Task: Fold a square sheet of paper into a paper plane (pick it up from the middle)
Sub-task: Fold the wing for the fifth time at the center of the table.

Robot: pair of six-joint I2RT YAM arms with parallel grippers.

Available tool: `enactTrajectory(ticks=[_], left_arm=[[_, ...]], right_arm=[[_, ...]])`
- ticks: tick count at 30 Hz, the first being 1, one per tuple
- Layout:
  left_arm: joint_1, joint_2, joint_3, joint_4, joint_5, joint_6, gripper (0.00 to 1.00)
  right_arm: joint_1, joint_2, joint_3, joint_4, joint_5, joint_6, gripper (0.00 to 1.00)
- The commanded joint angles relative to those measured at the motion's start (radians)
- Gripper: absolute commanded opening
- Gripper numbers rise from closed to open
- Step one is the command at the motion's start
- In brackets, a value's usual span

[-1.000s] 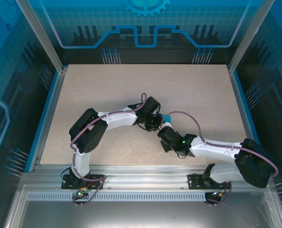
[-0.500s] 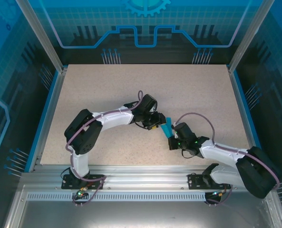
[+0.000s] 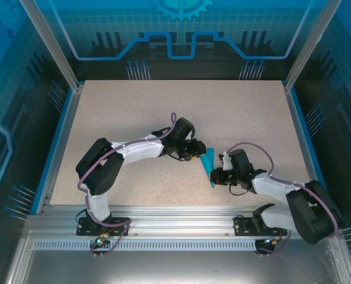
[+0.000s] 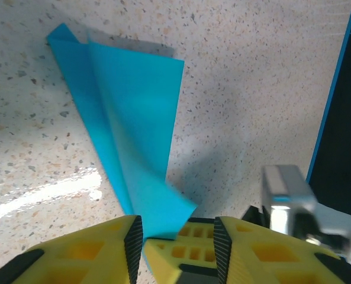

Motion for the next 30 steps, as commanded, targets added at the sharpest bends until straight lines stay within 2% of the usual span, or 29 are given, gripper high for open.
enactTrajectory(ticks=[1,11,15,20,30], left_arm=[[-0.01,0.002,-0.01,0.04,0.045,0.026,0.39],[-0.03,0.045,0.004,0.082,0.081,0.036,0.36],[-0.044,0.07,0.01,0.108,0.099,0.039,0.34],[-0.049,0.112,0.013,0.168,0.131,0.022,0.35],[-0.051,0.167,0.049,0.158,0.14,0.04,0.35]], right_arm=[[-0.02,0.052,0.027,0.034,-0.096,0.014,0.01],[-0.09,0.048,0.017,0.017,-0.15,0.062,0.02],[-0.119,0.096,0.014,0.027,-0.173,0.074,0.03],[-0.129,0.155,0.02,0.05,-0.198,0.078,0.03],[-0.14,0.195,0.032,0.037,-0.207,0.076,0.03]])
